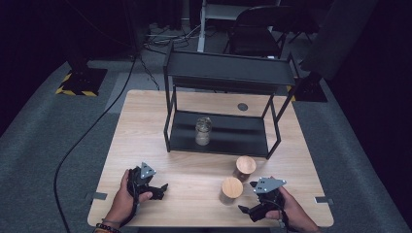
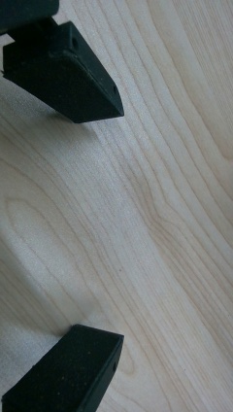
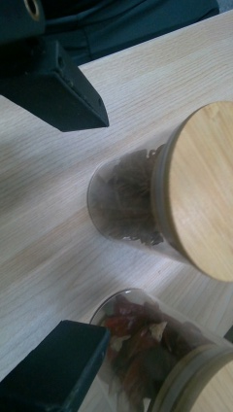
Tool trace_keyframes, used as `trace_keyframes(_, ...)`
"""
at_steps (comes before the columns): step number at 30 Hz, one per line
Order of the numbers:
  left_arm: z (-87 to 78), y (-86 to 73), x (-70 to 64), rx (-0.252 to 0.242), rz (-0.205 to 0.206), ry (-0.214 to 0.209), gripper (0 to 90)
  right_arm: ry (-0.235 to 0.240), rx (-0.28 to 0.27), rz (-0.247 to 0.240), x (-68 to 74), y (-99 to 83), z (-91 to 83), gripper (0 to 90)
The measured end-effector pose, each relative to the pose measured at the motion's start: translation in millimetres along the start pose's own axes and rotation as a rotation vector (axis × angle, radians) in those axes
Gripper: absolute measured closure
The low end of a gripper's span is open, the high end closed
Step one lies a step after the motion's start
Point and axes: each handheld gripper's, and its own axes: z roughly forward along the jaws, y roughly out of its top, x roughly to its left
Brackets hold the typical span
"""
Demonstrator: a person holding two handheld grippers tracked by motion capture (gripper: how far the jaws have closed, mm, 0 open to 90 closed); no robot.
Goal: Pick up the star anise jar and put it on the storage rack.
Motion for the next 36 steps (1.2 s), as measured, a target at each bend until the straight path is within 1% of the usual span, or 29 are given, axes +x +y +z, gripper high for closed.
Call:
trace_keyframes(7,0.0,0.0,0.0,0.000,-0.001,-0.001,0.0,0.000,0.012,0.017,4.9,7.1,5.4,4.5)
trace_keyframes(12,0.0,0.0,0.0,0.000,0.000,-0.001,0.0,-0.006,0.035,0.012,6.9,11.8,9.8,4.7)
trace_keyframes(18,0.0,0.0,0.0,0.000,0.000,-0.001,0.0,0.000,0.053,0.026,8.3,17.6,16.7,5.5)
trace_keyframes(21,0.0,0.0,0.0,0.000,0.000,-0.001,0.0,0.002,0.064,0.041,9.9,21.4,19.2,5.6)
trace_keyframes(24,0.0,0.0,0.0,0.000,0.000,-0.001,0.0,-0.008,0.075,0.065,10.1,25.9,21.6,8.7)
trace_keyframes(26,0.0,0.0,0.0,0.000,0.000,-0.001,0.0,-0.016,0.081,0.071,10.5,28.5,23.1,9.2)
trace_keyframes(33,0.0,0.0,0.0,0.000,0.000,-0.001,0.0,-0.019,0.108,0.063,14.1,33.7,29.3,12.9)
trace_keyframes(36,0.0,0.0,0.0,0.000,0.000,-0.001,0.0,-0.012,0.107,0.075,14.6,35.3,31.9,14.3)
